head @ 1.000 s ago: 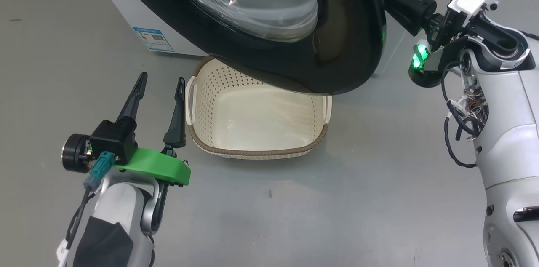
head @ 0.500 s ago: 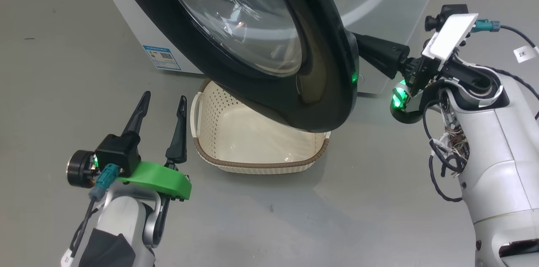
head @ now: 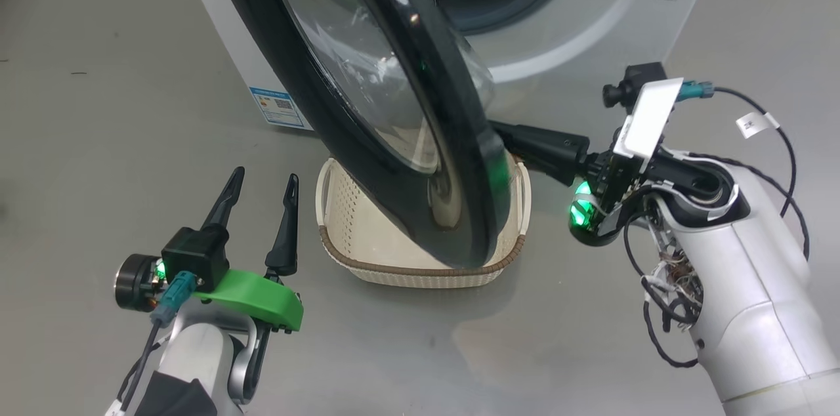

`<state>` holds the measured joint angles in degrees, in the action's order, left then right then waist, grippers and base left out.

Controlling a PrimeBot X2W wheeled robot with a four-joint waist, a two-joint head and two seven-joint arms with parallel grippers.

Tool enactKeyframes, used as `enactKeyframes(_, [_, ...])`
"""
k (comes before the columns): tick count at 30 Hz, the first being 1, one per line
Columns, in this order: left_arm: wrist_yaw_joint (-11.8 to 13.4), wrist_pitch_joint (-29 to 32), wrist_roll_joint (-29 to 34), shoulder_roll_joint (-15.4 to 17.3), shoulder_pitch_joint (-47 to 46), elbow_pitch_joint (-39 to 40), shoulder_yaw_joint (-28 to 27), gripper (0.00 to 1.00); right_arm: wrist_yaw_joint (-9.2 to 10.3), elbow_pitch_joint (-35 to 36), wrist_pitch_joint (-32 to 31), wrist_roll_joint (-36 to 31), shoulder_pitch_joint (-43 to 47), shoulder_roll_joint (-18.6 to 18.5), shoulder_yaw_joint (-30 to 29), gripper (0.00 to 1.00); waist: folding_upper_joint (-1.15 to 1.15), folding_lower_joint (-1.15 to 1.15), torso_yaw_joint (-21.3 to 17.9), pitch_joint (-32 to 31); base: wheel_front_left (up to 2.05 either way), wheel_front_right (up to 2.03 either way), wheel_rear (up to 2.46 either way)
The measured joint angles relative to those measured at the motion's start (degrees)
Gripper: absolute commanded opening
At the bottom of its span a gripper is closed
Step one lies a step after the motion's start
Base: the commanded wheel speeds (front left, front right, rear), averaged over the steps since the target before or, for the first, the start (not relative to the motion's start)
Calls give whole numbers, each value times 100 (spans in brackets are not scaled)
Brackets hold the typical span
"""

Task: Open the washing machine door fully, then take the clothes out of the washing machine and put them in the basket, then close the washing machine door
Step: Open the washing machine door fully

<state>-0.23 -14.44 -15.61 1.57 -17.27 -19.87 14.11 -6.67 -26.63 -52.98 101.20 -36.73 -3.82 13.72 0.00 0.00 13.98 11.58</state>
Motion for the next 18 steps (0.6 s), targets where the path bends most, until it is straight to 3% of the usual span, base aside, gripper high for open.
enactKeyframes(18, [70, 0, -158, 2, 115, -81, 164, 100, -31, 589, 234, 430, 656, -1, 859, 0, 0, 0, 538, -195, 0, 0, 0])
